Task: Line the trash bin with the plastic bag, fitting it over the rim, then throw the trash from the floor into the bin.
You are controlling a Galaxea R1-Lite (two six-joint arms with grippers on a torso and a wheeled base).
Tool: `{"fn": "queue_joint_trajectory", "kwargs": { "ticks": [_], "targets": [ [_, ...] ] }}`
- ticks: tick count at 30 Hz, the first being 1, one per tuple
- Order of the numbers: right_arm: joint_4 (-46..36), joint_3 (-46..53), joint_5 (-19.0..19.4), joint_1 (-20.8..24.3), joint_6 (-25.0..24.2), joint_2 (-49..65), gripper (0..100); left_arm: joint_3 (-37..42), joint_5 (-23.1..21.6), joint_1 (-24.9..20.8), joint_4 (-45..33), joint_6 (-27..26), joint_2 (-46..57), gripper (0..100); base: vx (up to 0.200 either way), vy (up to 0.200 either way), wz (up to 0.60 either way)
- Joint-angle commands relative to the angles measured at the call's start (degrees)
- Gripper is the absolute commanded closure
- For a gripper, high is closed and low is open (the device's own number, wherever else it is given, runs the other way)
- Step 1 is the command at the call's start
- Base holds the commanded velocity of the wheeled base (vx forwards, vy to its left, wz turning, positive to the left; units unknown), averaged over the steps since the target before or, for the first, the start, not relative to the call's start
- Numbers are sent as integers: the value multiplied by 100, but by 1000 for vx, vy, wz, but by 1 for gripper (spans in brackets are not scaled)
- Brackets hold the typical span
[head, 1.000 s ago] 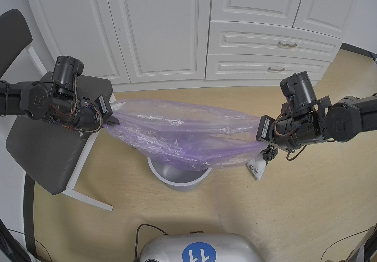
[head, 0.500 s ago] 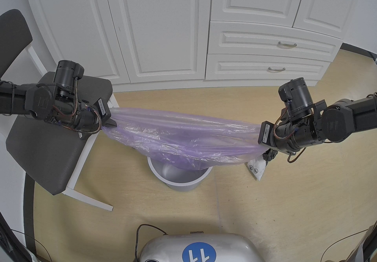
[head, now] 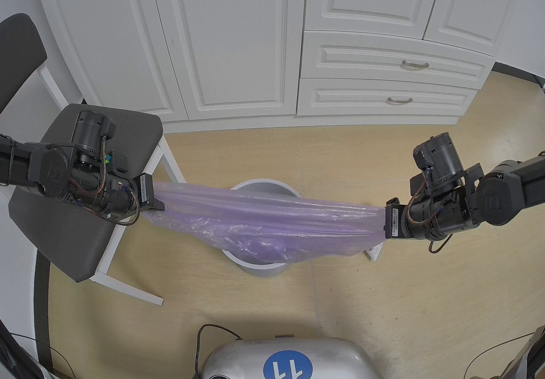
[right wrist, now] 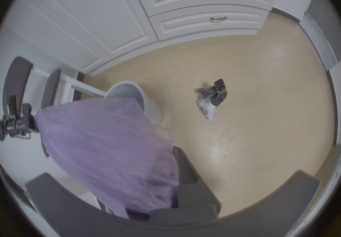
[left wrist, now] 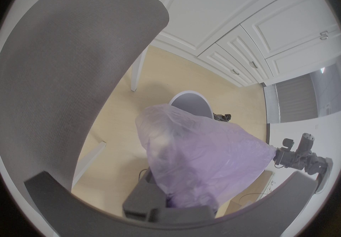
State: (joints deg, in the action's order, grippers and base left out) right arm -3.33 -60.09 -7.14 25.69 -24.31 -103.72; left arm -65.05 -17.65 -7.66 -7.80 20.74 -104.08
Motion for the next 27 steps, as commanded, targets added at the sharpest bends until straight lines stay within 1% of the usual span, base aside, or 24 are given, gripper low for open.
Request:
{"fn": "queue_joint_trajectory", "kwargs": {
  "ticks": [1,2,4,5,6,8,10,11,15,17,18,19,20,21,25,27],
  "targets": [
    [60,322,-6,-2,190,291,100,300,7,18,112,-131,195,100,0,0,0],
    [210,516,-6,-2,374,361,100,370,7,18,200,-202,204,100,0,0,0],
    [377,700,2,-2,532,423,100,423,7,18,244,-237,204,100,0,0,0],
    [561,885,29,-2,726,475,100,467,7,18,262,-272,213,100,0,0,0],
    [561,885,29,-2,726,475,100,467,7,18,262,-272,213,100,0,0,0],
    [948,1227,213,-29,1068,563,100,520,-10,18,288,-281,275,100,0,0,0],
    [1062,1333,266,-46,1174,590,100,528,-63,18,288,-281,283,100,0,0,0],
    [1177,1438,292,-72,1315,616,100,555,-116,18,288,-289,301,100,0,0,0],
    [1300,1561,292,-81,1420,651,100,651,-116,10,332,-307,389,100,0,0,0],
    [1554,1544,354,-81,1543,660,100,889,-124,1,464,-694,477,100,0,0,0],
    [1748,1518,459,-81,1693,616,100,1003,-142,1,613,-993,485,100,0,0,0],
    [1748,1518,459,-81,1693,616,100,1003,-142,1,613,-993,485,100,0,0,0],
    [2047,1500,670,-99,2027,581,100,1117,-247,-17,868,-1327,503,100,0,0,0],
    [2231,1482,820,-99,2325,590,100,1152,-379,-52,974,-1379,547,100,0,0,0],
    [2600,1254,1294,-55,3239,537,100,985,-1056,-474,982,-1397,793,100,0,0,0],
    [2653,1061,1391,-2,3626,440,100,836,-1293,-773,947,-1397,925,100,0,0,0]
  ]
}}
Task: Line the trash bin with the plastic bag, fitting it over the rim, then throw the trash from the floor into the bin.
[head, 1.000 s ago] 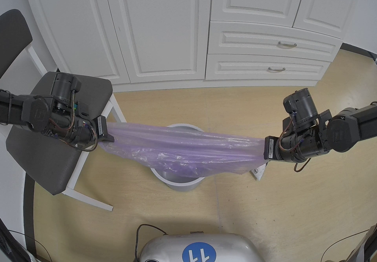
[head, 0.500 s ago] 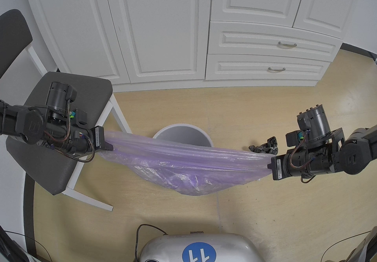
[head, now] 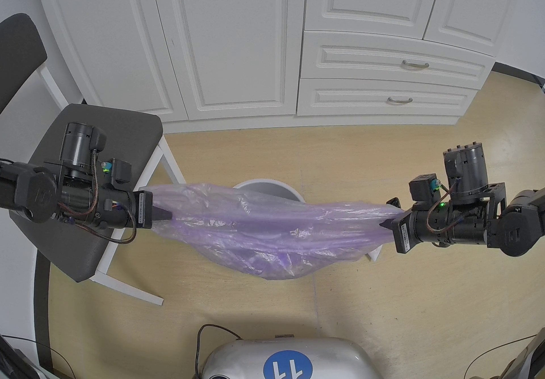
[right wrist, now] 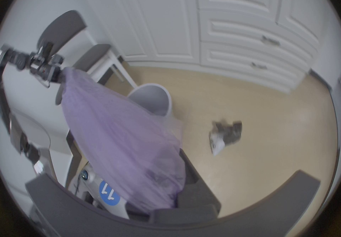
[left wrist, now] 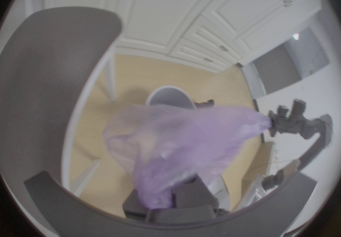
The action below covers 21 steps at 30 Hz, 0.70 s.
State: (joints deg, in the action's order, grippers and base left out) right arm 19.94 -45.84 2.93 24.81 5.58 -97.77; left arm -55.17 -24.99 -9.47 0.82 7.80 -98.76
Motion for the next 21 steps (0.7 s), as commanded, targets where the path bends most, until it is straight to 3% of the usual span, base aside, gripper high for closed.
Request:
{"fn": "queue_joint_trajectory", "kwargs": {
  "ticks": [1,6,12,14,16,17,18,21],
  "targets": [
    [335,-409,402,121,804,-172,100,-213,-568,-802,50,-103,436,100,0,0,0],
    [335,-382,534,323,1305,-181,100,-301,-560,-1558,-47,-112,533,100,0,0,0],
    [537,-66,1114,613,1199,-5,100,-213,-542,-2305,-47,-59,603,100,0,0,0],
    [906,180,1114,727,892,30,100,-90,-516,-2375,-20,11,621,100,0,0,0],
    [1521,497,1105,921,285,56,100,86,-524,-2410,85,178,673,100,0,0,0],
    [1521,497,1105,921,285,56,100,86,-524,-2410,85,178,673,100,0,0,0],
    [2154,796,1096,1114,-374,39,100,226,-524,-2437,252,371,753,100,0,0,0],
    [3015,1112,1070,1325,-1191,-120,100,393,-507,-2428,657,679,691,100,0,0,0]
  ]
}}
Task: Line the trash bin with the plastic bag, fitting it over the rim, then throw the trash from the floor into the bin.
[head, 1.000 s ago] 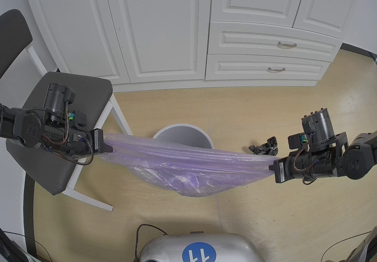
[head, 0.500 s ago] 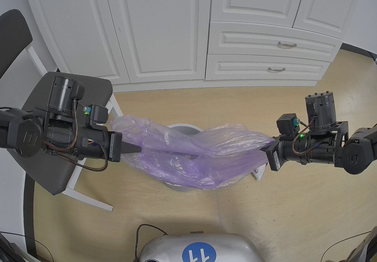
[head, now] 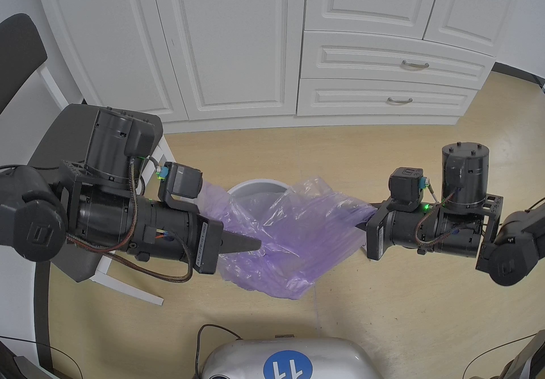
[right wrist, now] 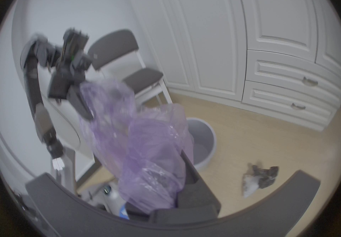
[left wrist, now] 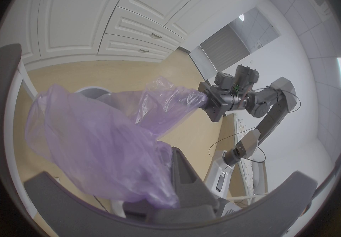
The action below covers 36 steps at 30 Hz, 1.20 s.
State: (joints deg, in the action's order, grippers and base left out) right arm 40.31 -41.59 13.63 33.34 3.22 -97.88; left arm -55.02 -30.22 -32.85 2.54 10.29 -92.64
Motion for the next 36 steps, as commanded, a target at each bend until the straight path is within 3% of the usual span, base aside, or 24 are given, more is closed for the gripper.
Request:
{"fn": "queue_joint_trajectory", "kwargs": {
  "ticks": [1,8,15,22,27,30,33,36],
  "targets": [
    [1084,714,-9,480,-1025,-161,100,404,25,-81,555,456,61,100,0,0,0],
    [2385,609,-36,322,-1587,-1058,100,527,174,209,2155,1160,-800,100,0,0,0],
    [2472,64,-62,50,-2071,-1875,100,430,763,359,3561,2249,-1679,100,0,0,0],
    [2947,-226,-53,-390,-2317,-2420,100,395,781,508,4308,2311,-2435,100,0,0,0],
    [3773,-385,-1,-636,-2528,-3088,100,219,798,543,4703,2478,-2865,100,0,0,0],
    [4011,-543,8,-636,-2827,-3387,100,202,807,605,4818,2539,-3023,100,0,0,0],
    [4617,-833,-1,-574,-3486,-3985,100,167,904,754,5117,2548,-3305,100,0,0,0],
    [4925,-877,8,-548,-3618,-4178,100,219,930,807,5152,2557,-3305,100,0,0,0]
  ]
}}
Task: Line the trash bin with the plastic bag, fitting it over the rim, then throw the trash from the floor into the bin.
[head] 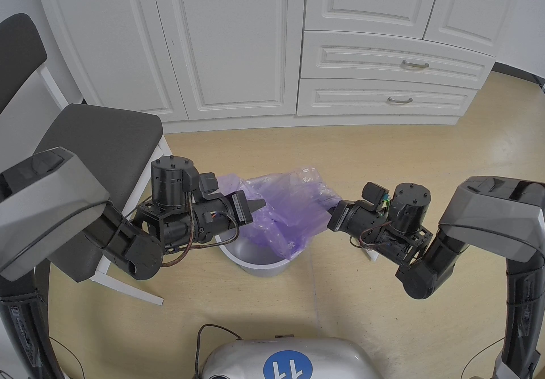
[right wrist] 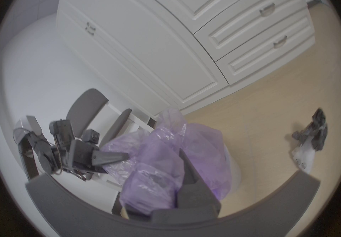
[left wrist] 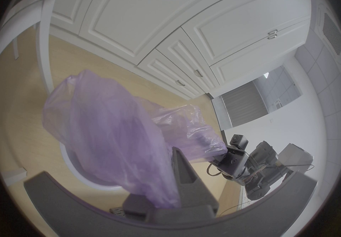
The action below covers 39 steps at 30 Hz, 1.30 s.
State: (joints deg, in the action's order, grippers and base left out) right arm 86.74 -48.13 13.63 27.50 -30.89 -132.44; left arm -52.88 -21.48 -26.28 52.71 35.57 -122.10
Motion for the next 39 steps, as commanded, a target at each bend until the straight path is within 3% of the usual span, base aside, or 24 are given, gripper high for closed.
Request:
{"fn": "queue_joint_trajectory", "kwargs": {
  "ticks": [1,11,15,22,27,31,39],
  "targets": [
    [318,-214,8,45,-216,-731,100,6,56,176,134,38,-349,100,0,0,0],
    [-52,-74,-53,54,-216,-256,100,322,74,229,108,134,-147,100,0,0,0],
    [-895,-118,-132,45,-233,465,100,349,109,352,81,407,213,100,0,0,0],
    [-1888,-285,-405,45,-233,1300,100,410,83,660,55,415,529,100,0,0,0],
    [-3374,-601,-484,27,-224,1730,100,410,56,730,11,415,547,100,0,0,0],
    [-4464,-1067,-739,1,-233,1677,100,314,56,712,-384,398,459,100,0,0,0],
    [-4648,-1489,-853,-70,-242,737,100,-143,65,827,-806,398,-323,100,0,0,0]
  ]
}}
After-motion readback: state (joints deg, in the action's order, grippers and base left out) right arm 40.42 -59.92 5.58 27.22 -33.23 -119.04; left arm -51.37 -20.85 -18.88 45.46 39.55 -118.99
